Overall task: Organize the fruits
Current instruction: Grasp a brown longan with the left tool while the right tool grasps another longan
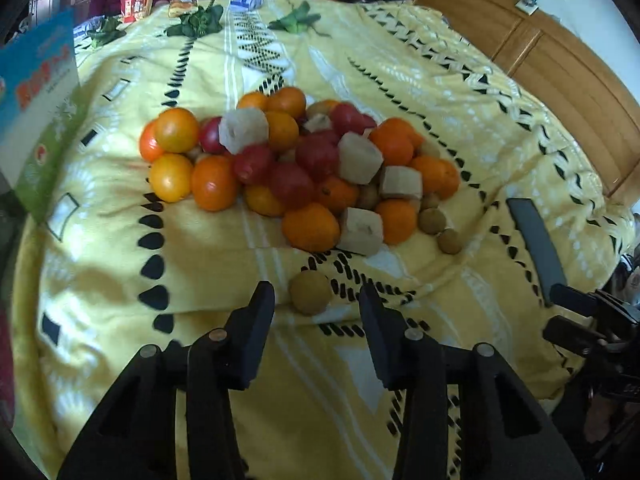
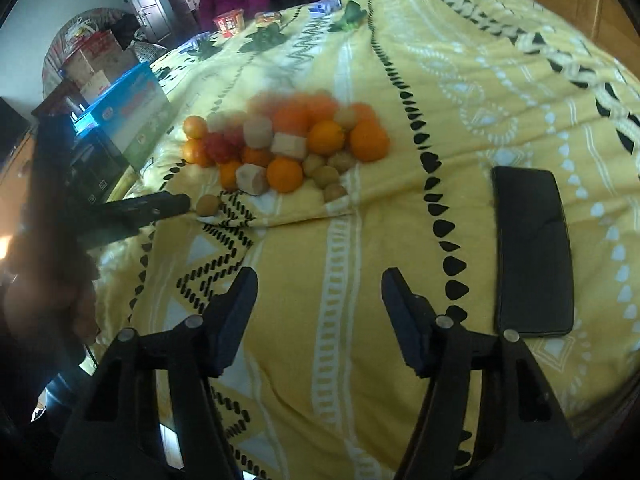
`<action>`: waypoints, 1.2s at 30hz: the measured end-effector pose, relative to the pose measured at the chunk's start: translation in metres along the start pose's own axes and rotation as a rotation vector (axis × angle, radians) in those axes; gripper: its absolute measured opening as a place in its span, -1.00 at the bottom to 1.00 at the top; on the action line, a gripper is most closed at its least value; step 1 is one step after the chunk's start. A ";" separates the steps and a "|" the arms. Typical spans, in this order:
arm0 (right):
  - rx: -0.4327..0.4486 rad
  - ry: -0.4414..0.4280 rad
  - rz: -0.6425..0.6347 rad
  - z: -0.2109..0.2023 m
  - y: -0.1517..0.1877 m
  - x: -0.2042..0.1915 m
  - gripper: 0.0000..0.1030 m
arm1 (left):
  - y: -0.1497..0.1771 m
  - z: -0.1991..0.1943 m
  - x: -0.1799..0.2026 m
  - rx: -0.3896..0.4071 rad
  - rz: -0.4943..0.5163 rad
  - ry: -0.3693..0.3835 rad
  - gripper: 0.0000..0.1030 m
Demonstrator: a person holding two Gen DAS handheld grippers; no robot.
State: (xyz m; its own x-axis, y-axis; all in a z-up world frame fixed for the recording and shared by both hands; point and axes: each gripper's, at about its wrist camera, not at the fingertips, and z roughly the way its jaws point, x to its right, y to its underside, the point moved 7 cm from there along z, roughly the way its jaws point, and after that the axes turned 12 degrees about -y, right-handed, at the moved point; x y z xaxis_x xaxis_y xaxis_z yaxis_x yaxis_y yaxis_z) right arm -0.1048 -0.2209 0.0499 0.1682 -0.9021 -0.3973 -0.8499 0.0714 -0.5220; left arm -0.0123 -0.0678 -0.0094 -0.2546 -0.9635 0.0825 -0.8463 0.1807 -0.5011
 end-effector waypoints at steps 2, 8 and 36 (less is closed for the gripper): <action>0.002 -0.015 0.005 0.002 -0.003 0.006 0.26 | 0.000 0.009 0.001 -0.011 -0.008 -0.006 -0.12; 0.007 -0.059 -0.020 0.017 -0.021 0.014 -0.16 | 0.003 0.020 0.002 -0.004 0.009 -0.054 -0.55; 0.018 -0.011 -0.151 0.050 -0.068 -0.013 -0.56 | -0.024 -0.076 -0.029 0.219 -0.088 -0.056 -0.55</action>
State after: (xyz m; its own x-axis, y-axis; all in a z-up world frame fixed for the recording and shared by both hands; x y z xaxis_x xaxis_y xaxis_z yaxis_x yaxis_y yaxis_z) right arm -0.0240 -0.1924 0.0532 0.2987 -0.8986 -0.3213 -0.8055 -0.0569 -0.5899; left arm -0.0200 -0.0288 0.0659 -0.1531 -0.9842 0.0893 -0.7412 0.0546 -0.6691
